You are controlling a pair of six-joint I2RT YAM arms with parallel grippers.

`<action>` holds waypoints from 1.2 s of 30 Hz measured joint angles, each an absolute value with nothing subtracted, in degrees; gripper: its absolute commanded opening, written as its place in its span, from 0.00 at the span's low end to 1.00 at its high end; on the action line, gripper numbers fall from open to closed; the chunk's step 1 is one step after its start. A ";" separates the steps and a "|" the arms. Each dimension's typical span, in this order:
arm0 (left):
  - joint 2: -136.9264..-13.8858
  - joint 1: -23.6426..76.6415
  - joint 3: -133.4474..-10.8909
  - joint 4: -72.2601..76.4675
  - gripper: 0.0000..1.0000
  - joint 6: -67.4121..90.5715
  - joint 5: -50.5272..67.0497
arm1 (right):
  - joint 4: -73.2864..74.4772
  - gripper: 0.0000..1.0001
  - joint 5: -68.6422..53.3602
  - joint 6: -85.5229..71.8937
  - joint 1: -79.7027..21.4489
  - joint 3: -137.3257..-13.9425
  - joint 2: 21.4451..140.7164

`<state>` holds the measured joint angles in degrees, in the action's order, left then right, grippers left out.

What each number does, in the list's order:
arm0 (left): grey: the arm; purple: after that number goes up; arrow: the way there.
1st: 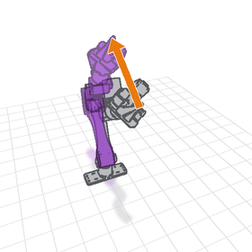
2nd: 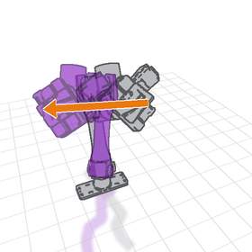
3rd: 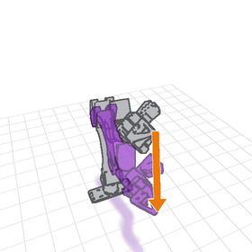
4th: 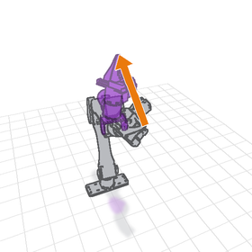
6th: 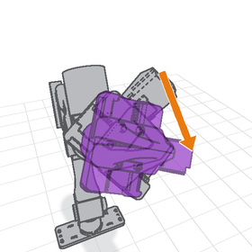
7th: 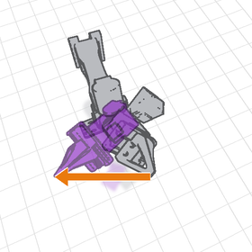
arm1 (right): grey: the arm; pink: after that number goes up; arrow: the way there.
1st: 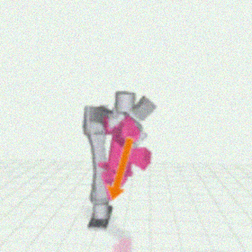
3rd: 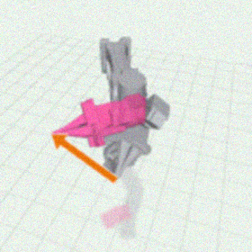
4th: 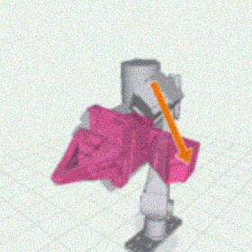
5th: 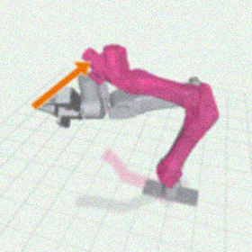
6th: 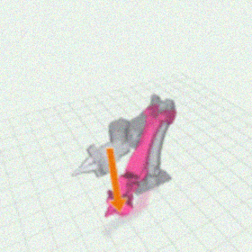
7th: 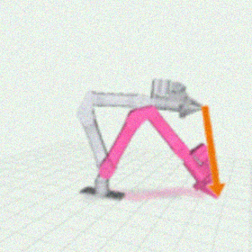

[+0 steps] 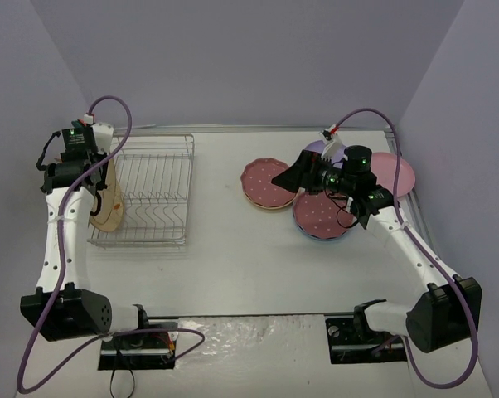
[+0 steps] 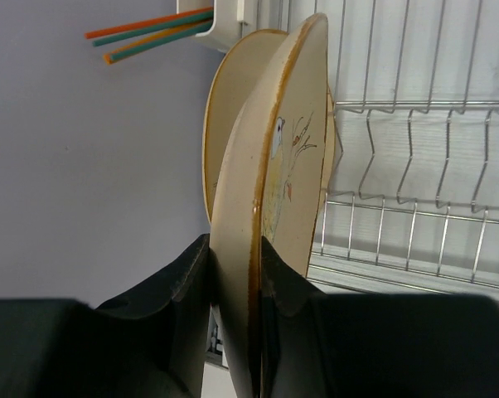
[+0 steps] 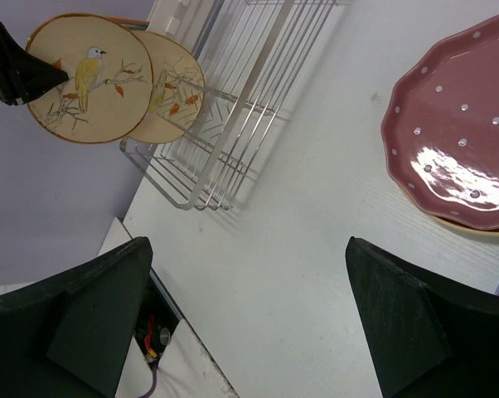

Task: Load the plates into the dish rack

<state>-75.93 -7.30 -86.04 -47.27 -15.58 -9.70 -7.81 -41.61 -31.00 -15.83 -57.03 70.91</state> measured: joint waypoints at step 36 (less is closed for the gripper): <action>-83.01 -12.14 -75.19 -30.50 0.79 -12.30 -2.90 | -4.68 1.00 -39.91 -29.37 -12.51 -54.78 70.60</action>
<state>-83.01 -12.14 -75.19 -30.50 -12.30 -2.90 -4.68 -39.91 -29.37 -12.51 -54.78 70.60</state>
